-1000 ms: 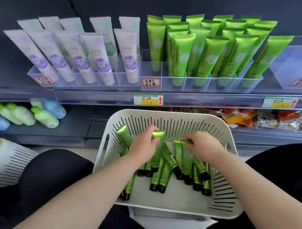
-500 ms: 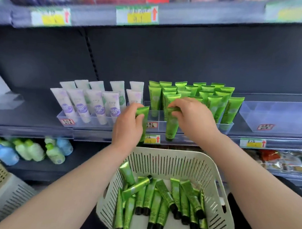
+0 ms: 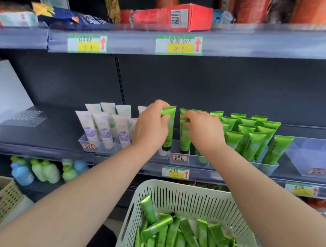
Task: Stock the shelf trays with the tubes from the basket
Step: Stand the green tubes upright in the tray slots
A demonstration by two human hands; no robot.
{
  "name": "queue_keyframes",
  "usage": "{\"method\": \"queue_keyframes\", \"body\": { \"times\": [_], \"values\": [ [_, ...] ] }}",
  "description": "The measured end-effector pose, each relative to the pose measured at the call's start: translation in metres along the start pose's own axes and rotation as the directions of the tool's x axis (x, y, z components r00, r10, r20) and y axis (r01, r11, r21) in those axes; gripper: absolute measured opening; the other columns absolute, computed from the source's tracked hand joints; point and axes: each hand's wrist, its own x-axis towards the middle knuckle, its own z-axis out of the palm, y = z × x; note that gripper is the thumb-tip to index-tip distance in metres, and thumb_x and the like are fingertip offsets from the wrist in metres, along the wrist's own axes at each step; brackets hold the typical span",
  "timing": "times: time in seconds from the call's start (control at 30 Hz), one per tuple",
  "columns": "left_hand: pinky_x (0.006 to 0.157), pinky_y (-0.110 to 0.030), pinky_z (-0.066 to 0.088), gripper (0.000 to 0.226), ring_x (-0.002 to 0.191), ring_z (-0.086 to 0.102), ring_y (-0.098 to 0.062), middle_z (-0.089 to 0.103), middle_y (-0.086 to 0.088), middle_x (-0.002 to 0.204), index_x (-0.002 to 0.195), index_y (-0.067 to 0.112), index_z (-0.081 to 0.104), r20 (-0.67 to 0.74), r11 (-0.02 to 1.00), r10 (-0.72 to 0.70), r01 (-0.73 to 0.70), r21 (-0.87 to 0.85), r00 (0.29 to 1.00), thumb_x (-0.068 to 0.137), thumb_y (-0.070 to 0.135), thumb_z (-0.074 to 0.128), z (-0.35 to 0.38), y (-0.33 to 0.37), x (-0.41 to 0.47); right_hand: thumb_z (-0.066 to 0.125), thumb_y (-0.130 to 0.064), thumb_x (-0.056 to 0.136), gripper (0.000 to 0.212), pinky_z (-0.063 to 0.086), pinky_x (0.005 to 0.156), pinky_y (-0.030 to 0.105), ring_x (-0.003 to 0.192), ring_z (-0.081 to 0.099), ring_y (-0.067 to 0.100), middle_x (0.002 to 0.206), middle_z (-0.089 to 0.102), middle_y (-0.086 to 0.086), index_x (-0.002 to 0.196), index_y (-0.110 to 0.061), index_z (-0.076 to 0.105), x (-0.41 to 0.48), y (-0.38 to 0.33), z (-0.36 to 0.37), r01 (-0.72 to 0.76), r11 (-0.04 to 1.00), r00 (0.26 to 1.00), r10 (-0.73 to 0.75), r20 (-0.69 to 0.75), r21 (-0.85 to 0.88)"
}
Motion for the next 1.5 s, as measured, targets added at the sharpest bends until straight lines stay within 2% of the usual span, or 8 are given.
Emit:
{"method": "queue_keyframes", "body": {
  "times": [0.17, 0.27, 0.47, 0.6, 0.7, 0.93, 1.23, 1.5],
  "values": [
    [0.073, -0.036, 0.047, 0.016, 0.088, 0.055, -0.018, 0.056, 0.008, 0.096, 0.112, 0.022, 0.056, 0.020, 0.999, 0.038, -0.038, -0.003, 0.999, 0.096, 0.017, 0.053, 0.006, 0.008, 0.021, 0.053, 0.000, 0.083, 0.042, 0.032, 0.079, 0.034, 0.088, 0.059, 0.024, 0.089, 0.068, -0.003, 0.112, -0.029, 0.060, -0.001, 0.006, 0.012, 0.070, 0.994, 0.991, -0.059, 0.117, -0.087],
    [0.070, -0.035, 0.046, 0.017, 0.088, 0.056, -0.020, 0.058, 0.006, 0.091, 0.111, 0.021, 0.059, 0.073, 0.998, 0.058, -0.061, 0.034, 0.996, 0.095, 0.016, 0.055, 0.014, 0.012, 0.033, 0.056, -0.004, 0.085, 0.036, 0.025, 0.073, 0.034, 0.095, 0.054, 0.024, 0.089, 0.068, -0.003, 0.111, -0.029, 0.063, 0.000, 0.011, 0.013, 0.128, 0.986, 0.990, -0.121, 0.073, -0.103],
    [0.076, -0.035, 0.041, 0.014, 0.098, 0.055, -0.026, 0.063, -0.004, 0.101, 0.108, 0.028, 0.059, 0.244, 0.961, 0.084, -0.144, 0.237, 0.966, 0.095, 0.026, 0.056, 0.036, 0.014, 0.057, 0.066, -0.016, 0.084, 0.016, 0.033, 0.069, 0.036, 0.089, 0.057, 0.028, 0.089, 0.070, 0.000, 0.097, -0.024, 0.071, -0.007, 0.031, 0.001, 0.156, 0.985, 0.983, -0.162, -0.082, -0.080],
    [0.089, -0.039, 0.039, 0.014, 0.105, 0.054, -0.025, 0.067, 0.001, 0.108, 0.106, 0.025, 0.061, 0.326, 0.921, 0.078, -0.194, 0.338, 0.942, 0.097, 0.019, 0.050, 0.047, 0.014, 0.067, 0.074, -0.013, 0.076, 0.018, 0.038, 0.066, 0.035, 0.083, 0.058, 0.027, 0.087, 0.068, -0.002, 0.090, -0.024, 0.072, -0.017, 0.044, 0.000, 0.200, 0.977, 0.968, -0.209, -0.137, -0.079],
    [0.090, -0.037, 0.036, 0.020, 0.106, 0.056, -0.024, 0.067, 0.002, 0.111, 0.108, 0.025, 0.062, 0.368, 0.897, 0.075, -0.224, 0.382, 0.927, 0.097, 0.012, 0.051, 0.057, 0.011, 0.068, 0.074, -0.010, 0.074, 0.020, 0.035, 0.065, 0.033, 0.082, 0.057, 0.025, 0.088, 0.066, -0.004, 0.088, -0.024, 0.072, -0.024, 0.050, 0.002, 0.227, 0.970, 0.958, -0.238, -0.162, -0.085],
    [0.090, -0.034, 0.038, 0.024, 0.107, 0.059, -0.026, 0.068, 0.001, 0.111, 0.105, 0.025, 0.067, 0.399, 0.886, 0.078, -0.247, 0.392, 0.914, 0.095, 0.009, 0.050, 0.067, 0.005, 0.064, 0.079, -0.006, 0.067, 0.029, 0.037, 0.063, 0.033, 0.082, 0.055, 0.024, 0.087, 0.062, -0.003, 0.089, -0.025, 0.072, -0.030, 0.060, 0.007, 0.213, 0.972, 0.958, -0.227, -0.175, -0.095],
    [0.088, -0.037, 0.045, 0.030, 0.105, 0.056, -0.024, 0.068, 0.000, 0.111, 0.111, 0.022, 0.066, 0.303, 0.911, 0.159, -0.258, 0.321, 0.940, 0.096, 0.004, 0.048, 0.049, 0.018, 0.054, 0.079, -0.004, 0.065, 0.032, 0.041, 0.062, 0.035, 0.081, 0.054, 0.025, 0.087, 0.060, -0.001, 0.091, -0.022, 0.072, -0.040, 0.059, 0.006, 0.210, 0.970, 0.960, -0.229, -0.160, -0.124],
    [0.095, -0.040, 0.044, 0.036, 0.121, 0.046, -0.021, 0.060, 0.001, 0.127, 0.128, 0.022, 0.058, 0.326, 0.890, 0.234, -0.336, 0.307, 0.916, 0.096, 0.008, 0.049, 0.037, 0.036, 0.012, 0.081, -0.010, 0.059, 0.035, 0.041, 0.061, 0.035, 0.080, 0.054, 0.024, 0.084, 0.060, -0.002, 0.089, -0.022, 0.069, -0.068, 0.064, 0.002, 0.171, 0.951, 0.985, -0.171, 0.020, -0.257]
  ]
}}
